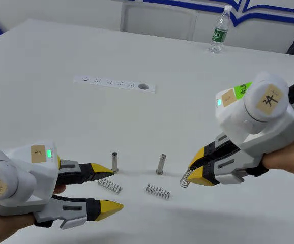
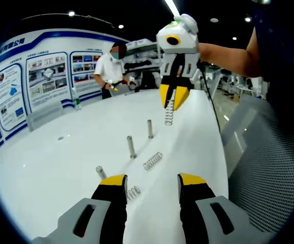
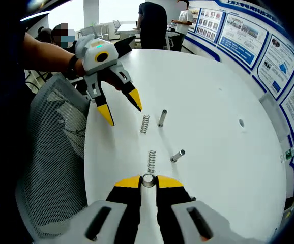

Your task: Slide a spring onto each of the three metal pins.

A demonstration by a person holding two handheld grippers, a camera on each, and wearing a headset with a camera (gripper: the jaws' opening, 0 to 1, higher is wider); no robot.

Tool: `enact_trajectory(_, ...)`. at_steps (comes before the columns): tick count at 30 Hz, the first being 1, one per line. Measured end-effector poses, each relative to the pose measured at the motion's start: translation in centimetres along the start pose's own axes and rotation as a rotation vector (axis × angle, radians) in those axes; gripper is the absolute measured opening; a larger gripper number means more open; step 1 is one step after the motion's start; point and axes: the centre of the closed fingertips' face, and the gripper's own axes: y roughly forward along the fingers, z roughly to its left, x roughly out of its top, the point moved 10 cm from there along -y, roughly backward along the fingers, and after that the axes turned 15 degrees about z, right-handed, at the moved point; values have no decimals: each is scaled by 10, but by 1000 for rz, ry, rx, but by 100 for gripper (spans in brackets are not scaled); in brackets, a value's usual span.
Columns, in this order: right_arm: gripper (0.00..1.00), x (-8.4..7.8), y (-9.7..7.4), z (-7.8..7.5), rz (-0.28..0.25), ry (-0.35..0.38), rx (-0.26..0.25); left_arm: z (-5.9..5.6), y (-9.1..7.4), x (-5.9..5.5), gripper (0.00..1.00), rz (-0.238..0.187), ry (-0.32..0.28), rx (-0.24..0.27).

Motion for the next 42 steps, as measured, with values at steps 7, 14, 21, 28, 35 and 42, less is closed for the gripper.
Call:
enact_trajectory(7,12,-10,-11,-12,6,37,-26,2,-8,-9,47,-2,-46,44)
enact_trajectory(14,12,-18,-25,-26,13,75,-64,5,-14,-15,52,-1,-75,74)
enact_trajectory(21,12,-25,-25,-42,46,98,-97,7,-15,-15,55,-6,-96,85)
enact_trajectory(28,12,-27,-16,-56,73,118,-100,7,-16,-16,56,-7,-104,86)
enact_trajectory(35,12,-28,-3,-64,101,125,-90,9,-18,-18,57,-10,-115,94)
enact_trajectory(42,12,-31,8,-69,125,133,-77,9,-18,-20,58,-6,-121,95)
